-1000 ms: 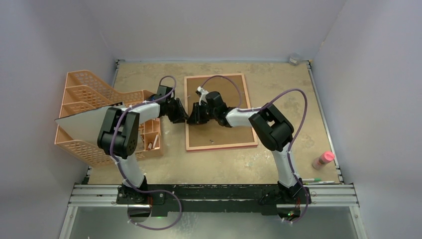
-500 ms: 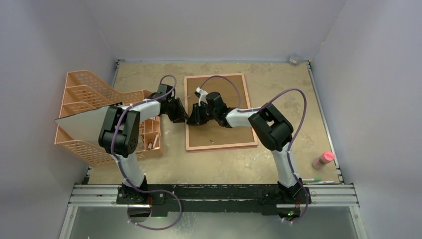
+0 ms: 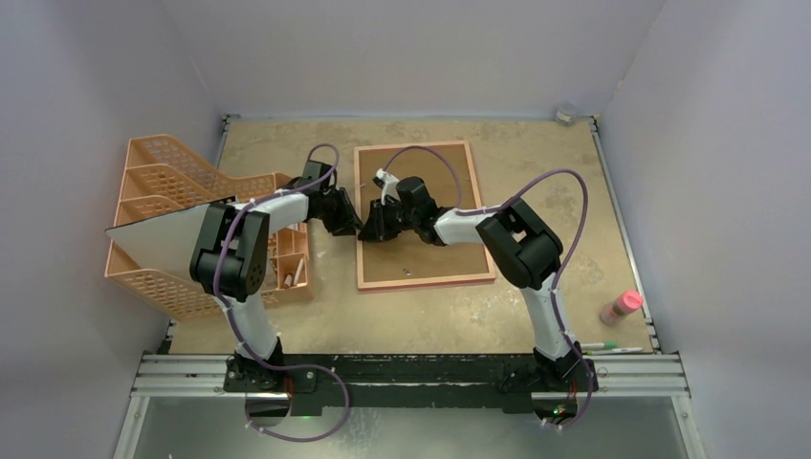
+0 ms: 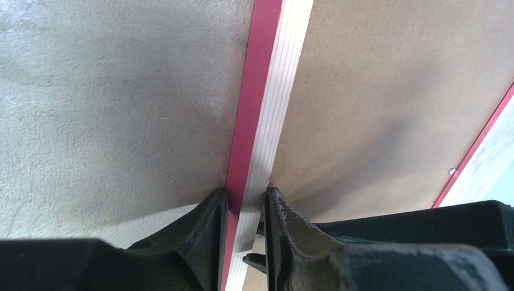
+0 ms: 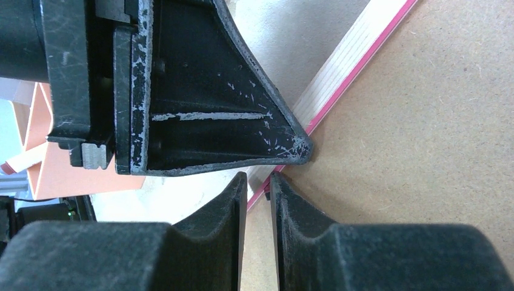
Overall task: Put the photo into the frame
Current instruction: Install the photo frame at the center of the board.
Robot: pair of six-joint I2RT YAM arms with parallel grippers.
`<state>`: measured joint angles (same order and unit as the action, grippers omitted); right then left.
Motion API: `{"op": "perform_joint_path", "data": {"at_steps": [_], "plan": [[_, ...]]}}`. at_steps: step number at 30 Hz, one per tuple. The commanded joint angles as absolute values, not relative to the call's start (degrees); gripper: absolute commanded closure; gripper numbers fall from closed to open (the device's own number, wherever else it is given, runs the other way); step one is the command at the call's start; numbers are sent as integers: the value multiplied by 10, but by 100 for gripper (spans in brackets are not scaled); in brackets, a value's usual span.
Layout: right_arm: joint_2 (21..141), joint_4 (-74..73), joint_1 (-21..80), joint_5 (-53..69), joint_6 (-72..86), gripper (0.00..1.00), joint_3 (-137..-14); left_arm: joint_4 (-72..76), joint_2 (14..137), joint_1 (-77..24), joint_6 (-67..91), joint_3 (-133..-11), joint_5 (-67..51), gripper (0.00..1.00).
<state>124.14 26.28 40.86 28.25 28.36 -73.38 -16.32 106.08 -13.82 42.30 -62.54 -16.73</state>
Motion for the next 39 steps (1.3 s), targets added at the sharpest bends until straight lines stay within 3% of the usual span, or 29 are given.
{"op": "perform_joint_path", "data": {"at_steps": [1,9,16,26,29,32,39], "plan": [[1266,166,421,279,265,75,-718,-154,1098,-142,419,-627,-147,72],[1194,131,407,220,318,59,-729,-156,1089,-140,408,-639,-159,69],[1088,46,379,102,352,55,-687,-143,1074,-140,396,-644,-161,61],[950,-162,319,-8,452,51,-658,-57,1070,-141,410,-598,-253,74],[940,-241,301,-36,499,42,-684,-48,1067,-143,410,-594,-263,77],[932,-311,298,-52,568,23,-715,-37,1061,-147,410,-590,-270,79],[914,-400,293,-14,741,20,-739,-9,1043,-157,415,-571,-279,80]]}}
